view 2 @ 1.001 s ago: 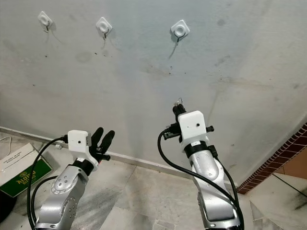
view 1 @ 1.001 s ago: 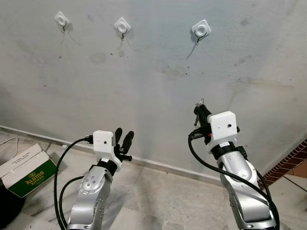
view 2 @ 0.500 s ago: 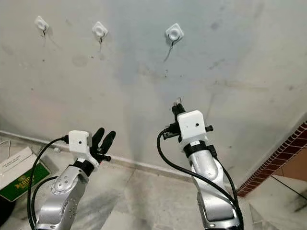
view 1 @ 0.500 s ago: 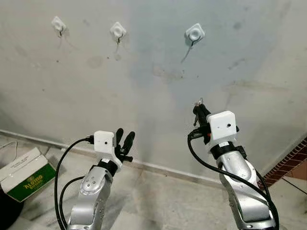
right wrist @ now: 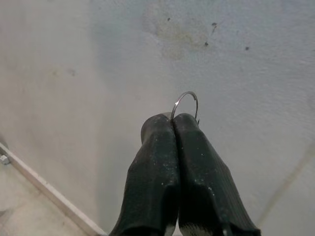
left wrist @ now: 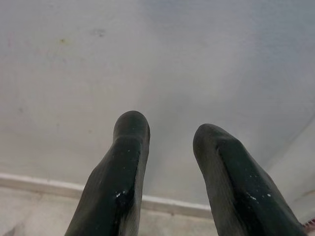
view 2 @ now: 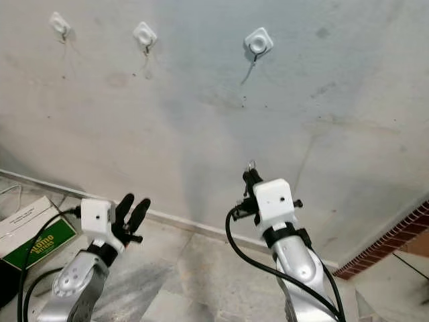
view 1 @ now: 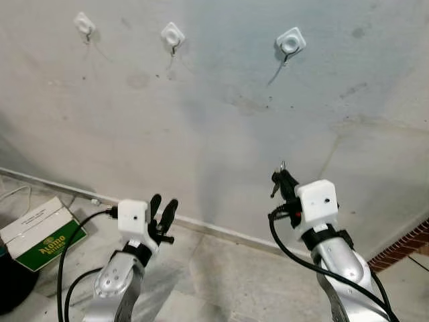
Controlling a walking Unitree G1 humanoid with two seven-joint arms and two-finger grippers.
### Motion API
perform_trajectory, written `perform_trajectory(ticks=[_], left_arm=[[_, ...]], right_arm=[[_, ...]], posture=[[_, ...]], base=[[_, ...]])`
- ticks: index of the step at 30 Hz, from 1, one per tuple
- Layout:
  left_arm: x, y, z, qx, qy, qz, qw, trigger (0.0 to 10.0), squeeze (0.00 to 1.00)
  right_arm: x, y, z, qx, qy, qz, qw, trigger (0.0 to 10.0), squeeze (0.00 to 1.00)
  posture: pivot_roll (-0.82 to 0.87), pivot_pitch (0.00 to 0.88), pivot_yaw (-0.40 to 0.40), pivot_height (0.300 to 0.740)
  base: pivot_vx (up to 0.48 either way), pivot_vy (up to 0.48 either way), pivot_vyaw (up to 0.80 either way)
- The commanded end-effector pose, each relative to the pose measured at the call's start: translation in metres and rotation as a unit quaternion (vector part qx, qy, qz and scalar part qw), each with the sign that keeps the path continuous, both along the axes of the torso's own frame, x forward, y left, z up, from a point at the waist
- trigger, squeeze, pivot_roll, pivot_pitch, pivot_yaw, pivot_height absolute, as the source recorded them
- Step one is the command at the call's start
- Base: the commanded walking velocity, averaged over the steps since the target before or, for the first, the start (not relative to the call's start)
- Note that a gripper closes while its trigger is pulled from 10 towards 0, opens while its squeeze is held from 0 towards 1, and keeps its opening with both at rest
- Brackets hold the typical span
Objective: Hang keys on a hook
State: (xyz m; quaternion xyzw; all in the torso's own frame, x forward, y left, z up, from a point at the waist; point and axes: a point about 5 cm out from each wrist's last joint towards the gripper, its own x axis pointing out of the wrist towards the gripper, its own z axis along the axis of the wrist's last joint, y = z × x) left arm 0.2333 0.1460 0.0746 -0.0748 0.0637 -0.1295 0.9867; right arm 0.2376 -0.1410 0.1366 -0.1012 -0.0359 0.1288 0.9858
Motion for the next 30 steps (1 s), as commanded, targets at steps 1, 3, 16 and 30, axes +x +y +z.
perform_trajectory(ticks=[1, 3, 16, 30], left_arm=[[-0.002, 0.001, 0.006, 0.001, -0.009, -0.006, 1.000, 10.0, 0.00], [-0.003, 0.002, 0.006, 0.002, -0.007, -0.006, 1.000, 10.0, 0.00], [-0.012, 0.000, 0.007, 0.002, 0.002, -0.020, 1.000, 10.0, 0.00], [-0.011, 0.000, 0.007, 0.001, 0.004, -0.018, 1.000, 10.0, 0.00]], right_arm=[[-0.005, -0.002, 0.004, 0.000, -0.002, 0.004, 1.000, 10.0, 0.00], [-0.007, -0.004, 0.002, 0.000, 0.002, 0.003, 1.000, 10.0, 0.00], [-0.013, 0.002, 0.000, 0.003, 0.011, 0.010, 1.000, 10.0, 0.00], [-0.011, 0.002, 0.000, 0.005, 0.014, 0.010, 1.000, 10.0, 0.00]], posture=[[-0.11, 0.080, 0.080, 0.740], [-0.11, 0.079, 0.081, 0.740], [-0.10, 0.071, 0.085, 0.740], [-0.10, 0.071, 0.083, 0.740]], base=[[0.000, 0.000, 0.00], [0.000, 0.000, 0.00], [0.100, 0.000, 0.00], [0.297, 0.000, 0.00]])
